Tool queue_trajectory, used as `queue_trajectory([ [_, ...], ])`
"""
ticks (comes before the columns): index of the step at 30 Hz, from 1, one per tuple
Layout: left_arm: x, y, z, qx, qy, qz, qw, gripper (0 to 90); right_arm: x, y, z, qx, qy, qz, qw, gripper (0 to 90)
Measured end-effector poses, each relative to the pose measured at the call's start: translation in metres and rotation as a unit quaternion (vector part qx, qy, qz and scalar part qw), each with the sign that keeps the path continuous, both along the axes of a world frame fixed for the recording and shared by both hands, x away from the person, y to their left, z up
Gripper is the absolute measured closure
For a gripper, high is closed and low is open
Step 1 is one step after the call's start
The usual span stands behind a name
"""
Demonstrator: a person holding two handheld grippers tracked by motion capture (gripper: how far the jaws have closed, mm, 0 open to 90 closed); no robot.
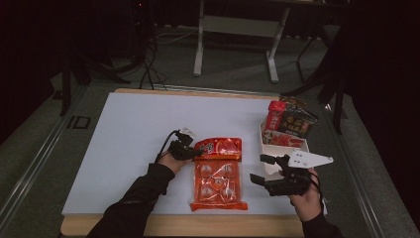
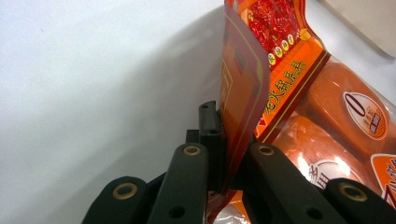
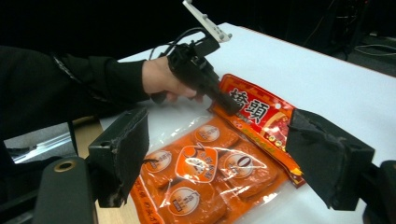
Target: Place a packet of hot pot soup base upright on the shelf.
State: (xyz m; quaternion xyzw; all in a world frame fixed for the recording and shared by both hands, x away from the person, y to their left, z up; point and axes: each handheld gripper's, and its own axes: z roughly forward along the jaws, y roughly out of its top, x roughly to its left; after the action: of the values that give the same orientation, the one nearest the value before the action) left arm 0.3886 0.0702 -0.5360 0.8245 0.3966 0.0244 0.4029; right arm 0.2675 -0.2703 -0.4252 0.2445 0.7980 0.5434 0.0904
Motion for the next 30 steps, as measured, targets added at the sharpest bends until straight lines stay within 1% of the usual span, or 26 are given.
queue_trajectory([
  [1, 0.000, 0.000, 0.000, 0.000, 0.000, 0.000, 1.0000, 89.1, 0.000, 0.000, 0.000, 0.000, 0.000, 0.000, 1.0000, 22.3],
  [2, -0.001, 0.000, 0.003, -0.002, -0.009, -0.006, 0.9999, 89.1, 0.001, -0.001, 0.000, 0.002, -0.004, 0.005, 1.0000, 22.8],
  [3, -0.001, 0.001, 0.004, -0.003, -0.010, -0.007, 0.9999, 89.2, 0.001, -0.001, 0.001, -0.001, -0.013, 0.007, 0.9999, 22.8],
  [6, -0.003, 0.002, 0.011, -0.007, -0.015, -0.007, 0.9998, 89.2, 0.001, 0.000, 0.000, 0.004, -0.014, 0.011, 0.9998, 22.1],
  [8, -0.004, 0.002, 0.017, -0.011, -0.020, -0.008, 0.9997, 89.2, 0.001, 0.002, 0.000, -0.014, -0.018, 0.007, 0.9997, 19.9],
  [10, -0.006, 0.002, 0.022, -0.016, -0.026, -0.010, 0.9995, 89.2, -0.001, 0.004, 0.000, -0.034, -0.032, -0.008, 0.9989, 17.1],
  [11, -0.007, 0.002, 0.025, -0.015, -0.028, -0.013, 0.9994, 89.3, -0.001, 0.005, 0.000, -0.039, -0.033, -0.011, 0.9986, 16.9],
  [12, -0.008, 0.002, 0.028, -0.015, -0.030, -0.015, 0.9993, 89.3, -0.002, 0.006, 0.000, -0.046, -0.032, -0.013, 0.9983, 17.0],
  [13, -0.009, 0.002, 0.031, -0.019, -0.034, -0.016, 0.9991, 89.2, -0.002, 0.007, 0.000, -0.049, -0.033, -0.016, 0.9981, 17.2],
  [14, -0.010, 0.003, 0.034, -0.021, -0.034, -0.018, 0.9990, 89.3, -0.002, 0.007, 0.001, -0.050, -0.028, -0.016, 0.9982, 17.5],
  [15, -0.011, 0.003, 0.037, -0.022, -0.035, -0.021, 0.9989, 89.3, -0.002, 0.007, 0.001, -0.049, -0.022, -0.014, 0.9985, 17.5],
  [18, -0.014, 0.004, 0.045, -0.027, -0.040, -0.025, 0.9985, 89.3, -0.002, 0.007, 0.002, -0.049, -0.021, -0.020, 0.9984, 16.6],
  [19, -0.014, 0.004, 0.047, -0.031, -0.042, -0.027, 0.9983, 89.3, -0.002, 0.007, 0.002, -0.044, -0.020, -0.029, 0.9984, 13.8],
  [21, -0.016, 0.005, 0.052, -0.030, -0.044, -0.030, 0.9981, 89.3, -0.001, 0.005, 0.004, -0.029, -0.018, -0.049, 0.9982, 13.1],
  [23, -0.018, 0.005, 0.056, -0.032, -0.049, -0.032, 0.9978, 89.3, -0.002, 0.003, 0.006, -0.026, -0.027, -0.061, 0.9974, 11.0],
  [25, -0.020, 0.005, 0.060, -0.034, -0.054, -0.036, 0.9973, 89.3, -0.003, 0.001, 0.008, -0.020, -0.031, -0.058, 0.9976, 10.6],
  [27, -0.022, 0.006, 0.064, -0.037, -0.058, -0.037, 0.9970, 89.3, -0.003, 0.001, 0.010, -0.027, -0.034, -0.061, 0.9972, 10.6],
  [28, -0.023, 0.006, 0.066, -0.038, -0.060, -0.038, 0.9967, 89.4, -0.003, 0.000, 0.010, -0.026, -0.034, -0.058, 0.9974, 10.5],
  [29, -0.025, 0.005, 0.068, -0.042, -0.060, -0.037, 0.9966, 89.3, -0.003, 0.000, 0.010, -0.024, -0.029, -0.055, 0.9978, 10.6],
  [30, -0.026, 0.005, 0.069, -0.043, -0.062, -0.038, 0.9964, 89.3, -0.003, 0.001, 0.010, -0.024, -0.030, -0.060, 0.9975, 10.6],
])
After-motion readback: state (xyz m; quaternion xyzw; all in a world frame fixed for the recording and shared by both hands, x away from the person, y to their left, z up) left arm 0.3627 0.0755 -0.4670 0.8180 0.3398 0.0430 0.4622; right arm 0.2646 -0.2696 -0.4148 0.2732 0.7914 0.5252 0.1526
